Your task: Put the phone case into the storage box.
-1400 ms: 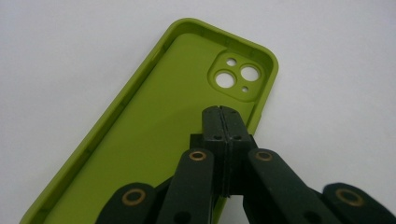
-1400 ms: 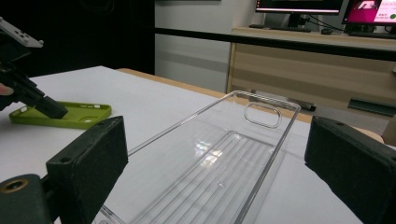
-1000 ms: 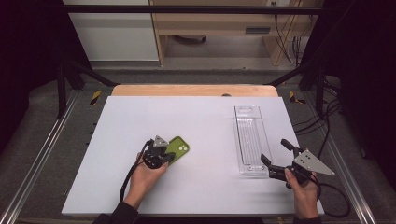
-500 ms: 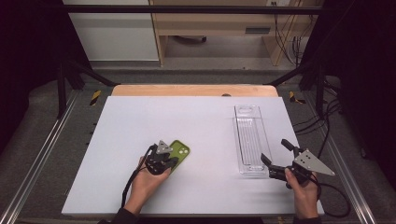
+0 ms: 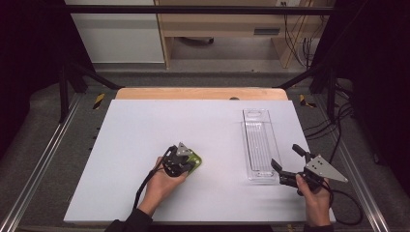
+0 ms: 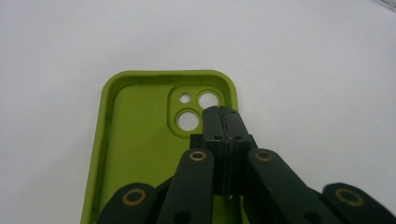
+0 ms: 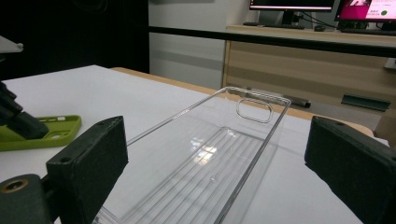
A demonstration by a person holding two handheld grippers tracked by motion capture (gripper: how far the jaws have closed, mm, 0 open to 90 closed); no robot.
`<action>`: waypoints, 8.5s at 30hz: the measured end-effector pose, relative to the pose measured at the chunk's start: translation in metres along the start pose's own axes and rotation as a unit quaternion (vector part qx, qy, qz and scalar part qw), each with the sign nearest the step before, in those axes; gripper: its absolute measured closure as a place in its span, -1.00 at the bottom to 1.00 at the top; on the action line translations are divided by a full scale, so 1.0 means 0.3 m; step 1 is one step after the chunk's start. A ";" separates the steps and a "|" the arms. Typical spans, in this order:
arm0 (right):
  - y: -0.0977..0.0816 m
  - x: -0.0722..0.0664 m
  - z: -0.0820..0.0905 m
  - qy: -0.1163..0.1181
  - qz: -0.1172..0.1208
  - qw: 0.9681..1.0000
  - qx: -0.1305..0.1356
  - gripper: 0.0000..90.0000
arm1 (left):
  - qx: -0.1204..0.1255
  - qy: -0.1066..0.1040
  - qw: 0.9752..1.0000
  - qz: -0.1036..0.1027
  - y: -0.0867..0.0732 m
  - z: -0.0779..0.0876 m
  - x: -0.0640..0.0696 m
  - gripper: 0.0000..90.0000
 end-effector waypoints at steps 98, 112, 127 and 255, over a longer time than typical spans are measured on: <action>0.016 -0.024 0.012 -0.004 0.008 1.000 0.005 -0.90 | 0.041 -0.019 0.995 -0.094 -0.141 0.170 0.089 -0.64; 0.149 -0.083 -0.049 -0.046 0.016 0.999 -0.012 -0.92 | 0.201 0.086 0.973 -0.071 -0.004 0.276 -0.041 -0.64; 0.284 -0.397 -0.298 0.032 0.029 0.997 -0.062 -0.88 | 0.255 0.119 0.956 -0.079 0.048 0.345 -0.065 -0.64; 0.296 -0.404 -0.549 0.106 -0.027 0.985 -0.134 0.70 | 0.287 0.103 0.952 -0.028 0.017 0.350 -0.096 -0.90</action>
Point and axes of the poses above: each handheld gripper's, and its own axes: z roughly backward along the jaws, y roughly out of its top, x roughly to its right, the point moved 10 cm from there along -z, roughly forward along the jaws, and after that the axes turned 9 degrees about x, right-handed, at the moved point
